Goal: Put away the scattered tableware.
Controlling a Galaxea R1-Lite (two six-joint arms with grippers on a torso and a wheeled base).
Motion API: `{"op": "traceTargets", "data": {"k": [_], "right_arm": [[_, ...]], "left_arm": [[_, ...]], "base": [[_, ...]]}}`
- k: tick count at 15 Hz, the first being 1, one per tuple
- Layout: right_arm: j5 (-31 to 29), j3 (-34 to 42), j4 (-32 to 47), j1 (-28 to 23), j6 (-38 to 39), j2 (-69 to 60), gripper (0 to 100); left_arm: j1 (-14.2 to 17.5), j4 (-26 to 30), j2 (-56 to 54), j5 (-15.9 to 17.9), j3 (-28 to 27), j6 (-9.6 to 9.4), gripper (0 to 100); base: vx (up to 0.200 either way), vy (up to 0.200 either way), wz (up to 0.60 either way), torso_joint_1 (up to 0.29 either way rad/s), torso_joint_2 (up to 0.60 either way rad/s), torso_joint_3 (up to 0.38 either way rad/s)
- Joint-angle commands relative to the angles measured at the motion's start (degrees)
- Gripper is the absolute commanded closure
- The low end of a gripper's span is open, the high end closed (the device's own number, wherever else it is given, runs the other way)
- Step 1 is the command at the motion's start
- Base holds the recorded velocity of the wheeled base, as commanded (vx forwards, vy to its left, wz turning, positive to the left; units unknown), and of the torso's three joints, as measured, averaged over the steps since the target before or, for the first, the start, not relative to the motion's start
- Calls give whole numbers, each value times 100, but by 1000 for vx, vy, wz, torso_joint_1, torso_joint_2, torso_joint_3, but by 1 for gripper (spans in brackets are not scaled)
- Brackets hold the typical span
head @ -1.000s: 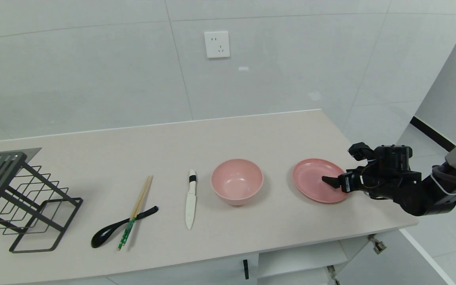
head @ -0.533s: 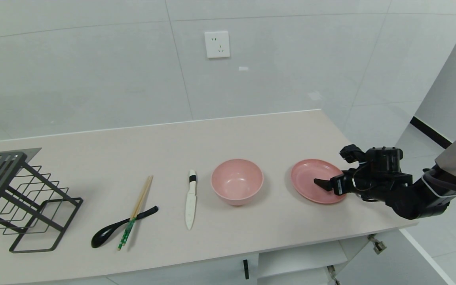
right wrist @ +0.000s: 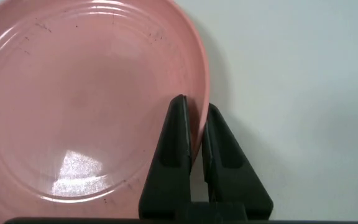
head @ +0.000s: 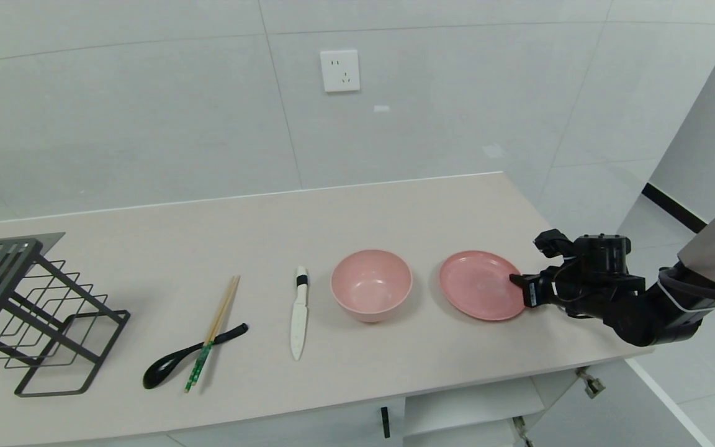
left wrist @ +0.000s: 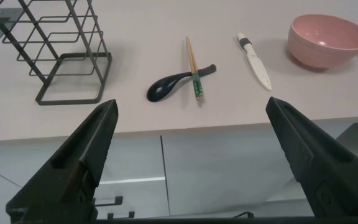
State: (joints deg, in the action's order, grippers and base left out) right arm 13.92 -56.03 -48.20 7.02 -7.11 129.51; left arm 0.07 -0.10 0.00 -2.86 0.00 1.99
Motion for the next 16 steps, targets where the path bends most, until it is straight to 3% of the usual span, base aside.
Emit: {"op": "traceTargets", "data": {"k": [1, 6, 7, 9, 11, 13, 15, 16], "right_arm": [[-3, 4, 48, -25, -19, 39, 100], [-3, 435, -330, 27, -19, -1262, 100], [-3, 857, -453, 27, -19, -2009, 100], [5, 1490, -673, 27, -28, -2738, 100], [40, 2377, -998, 27, -19, -3169, 100], [137, 2720, -1156, 27, -1, -3389, 100], [155, 2869, -1464, 27, 166, -3468, 100], [163, 3063, -1930, 27, 271, -3424, 100]], "left_arm": [[1, -8, 0, -4, 0, 3, 0], [1, 1, 0, 5, 0, -14, 0], [1, -34, 0, 286, 0, -67, 0], [1, -245, 0, 629, 0, -436, 0], [-7, -1212, 0, 1069, 0, -480, 0], [-16, -1186, 26, 1315, -44, -471, 0], [-69, -1001, 220, 1341, -308, -471, 0], [-209, -746, 580, 1411, -703, -471, 0]], "base": [[0, 0, 0, 0, 0, 0], [0, 0, 0, 0, 0, 0], [0, 0, 0, 0, 0, 0], [0, 0, 0, 0, 0, 0], [0, 0, 0, 0, 0, 0], [0, 0, 0, 0, 0, 0], [0, 0, 0, 0, 0, 0], [0, 0, 0, 0, 0, 0]]}}
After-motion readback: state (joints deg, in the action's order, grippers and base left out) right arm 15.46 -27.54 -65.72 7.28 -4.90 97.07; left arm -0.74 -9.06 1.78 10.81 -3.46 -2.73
